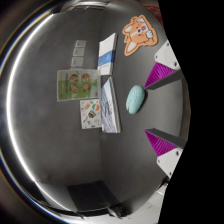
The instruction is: Arrange mouse
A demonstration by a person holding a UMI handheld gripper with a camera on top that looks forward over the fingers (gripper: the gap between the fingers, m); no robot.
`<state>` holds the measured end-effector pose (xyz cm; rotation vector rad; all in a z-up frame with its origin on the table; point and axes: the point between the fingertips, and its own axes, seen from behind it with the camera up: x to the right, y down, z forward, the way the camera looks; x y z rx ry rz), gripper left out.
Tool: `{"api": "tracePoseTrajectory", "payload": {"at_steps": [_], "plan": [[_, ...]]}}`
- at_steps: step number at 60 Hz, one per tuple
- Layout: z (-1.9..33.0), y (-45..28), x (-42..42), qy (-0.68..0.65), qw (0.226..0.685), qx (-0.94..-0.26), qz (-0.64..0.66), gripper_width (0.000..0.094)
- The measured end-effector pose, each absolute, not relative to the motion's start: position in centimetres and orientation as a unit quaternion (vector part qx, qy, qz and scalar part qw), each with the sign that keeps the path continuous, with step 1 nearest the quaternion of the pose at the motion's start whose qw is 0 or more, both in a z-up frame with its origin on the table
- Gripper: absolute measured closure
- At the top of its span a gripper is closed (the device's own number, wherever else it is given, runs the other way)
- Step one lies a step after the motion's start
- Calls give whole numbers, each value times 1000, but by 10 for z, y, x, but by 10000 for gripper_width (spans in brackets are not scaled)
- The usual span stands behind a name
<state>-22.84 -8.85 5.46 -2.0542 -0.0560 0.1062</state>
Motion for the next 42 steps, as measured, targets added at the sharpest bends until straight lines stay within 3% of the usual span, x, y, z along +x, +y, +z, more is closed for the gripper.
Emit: {"api": "tracePoseTrajectory", "payload": {"at_steps": [14, 34, 39, 40, 42], "plan": [[-4, -25, -166, -90, 484, -870, 34, 100], [-12, 50, -188, -120, 447, -884, 67, 124], [-13, 60, -187, -103, 443, -888, 60, 303], [-13, 60, -186, -96, 443, -890, 58, 386], [-13, 61, -186, -80, 443, -891, 55, 396]]}}
